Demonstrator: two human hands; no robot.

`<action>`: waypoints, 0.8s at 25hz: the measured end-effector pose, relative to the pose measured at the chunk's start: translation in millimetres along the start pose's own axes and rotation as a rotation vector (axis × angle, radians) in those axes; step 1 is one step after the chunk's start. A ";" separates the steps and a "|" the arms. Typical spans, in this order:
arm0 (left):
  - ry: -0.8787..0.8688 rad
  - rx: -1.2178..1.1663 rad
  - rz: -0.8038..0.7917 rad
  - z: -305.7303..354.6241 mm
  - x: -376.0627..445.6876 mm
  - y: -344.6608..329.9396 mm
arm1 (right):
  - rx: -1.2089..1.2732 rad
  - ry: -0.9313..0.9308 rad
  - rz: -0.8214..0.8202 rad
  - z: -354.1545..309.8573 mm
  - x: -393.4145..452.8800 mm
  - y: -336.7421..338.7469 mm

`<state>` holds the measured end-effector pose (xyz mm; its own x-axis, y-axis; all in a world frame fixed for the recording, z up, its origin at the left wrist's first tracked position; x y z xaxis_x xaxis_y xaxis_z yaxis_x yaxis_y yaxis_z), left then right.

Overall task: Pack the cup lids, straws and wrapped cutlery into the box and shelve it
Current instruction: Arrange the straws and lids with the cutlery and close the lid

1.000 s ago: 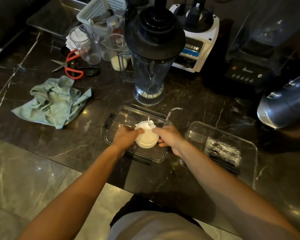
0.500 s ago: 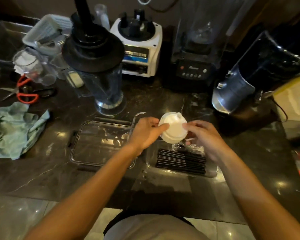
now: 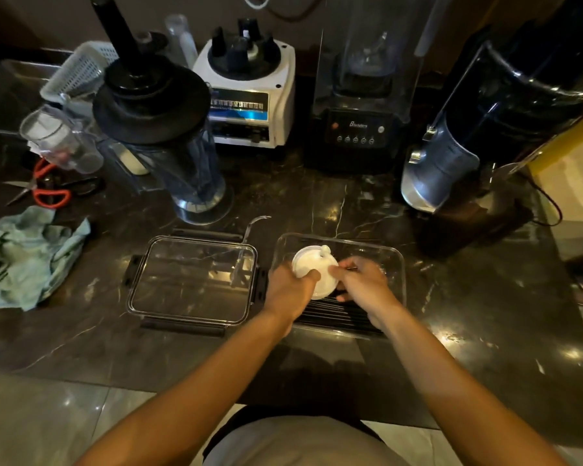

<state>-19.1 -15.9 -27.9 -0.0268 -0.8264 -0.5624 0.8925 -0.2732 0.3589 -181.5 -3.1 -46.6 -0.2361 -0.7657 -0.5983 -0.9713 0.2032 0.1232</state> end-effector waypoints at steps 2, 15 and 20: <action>0.054 -0.027 0.037 -5.9 2.7 -2.1 | -0.003 0.013 -0.015 -0.2 6.4 -7.3; 0.079 0.080 -0.071 -7.5 2.4 -25.4 | -0.382 0.168 0.048 6.0 28.8 -25.0; -0.004 0.184 -0.093 -9.4 3.1 -26.3 | -0.320 0.176 0.067 12.8 28.8 -26.2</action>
<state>-38.4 -6.7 -46.1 -0.1075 -0.7953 -0.5966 0.7886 -0.4337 0.4360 -162.5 -22.7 -77.2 -0.2737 -0.8559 -0.4388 -0.9064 0.0769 0.4154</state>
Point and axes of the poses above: each hand's wrist, its own x-axis towards the middle knuckle, its own y-axis out of the back of the hand, z = x × y, the point moved 6 cm from there along x, towards the middle knuckle, and after that the axes turned 9 degrees about x, right-handed, at the moved point
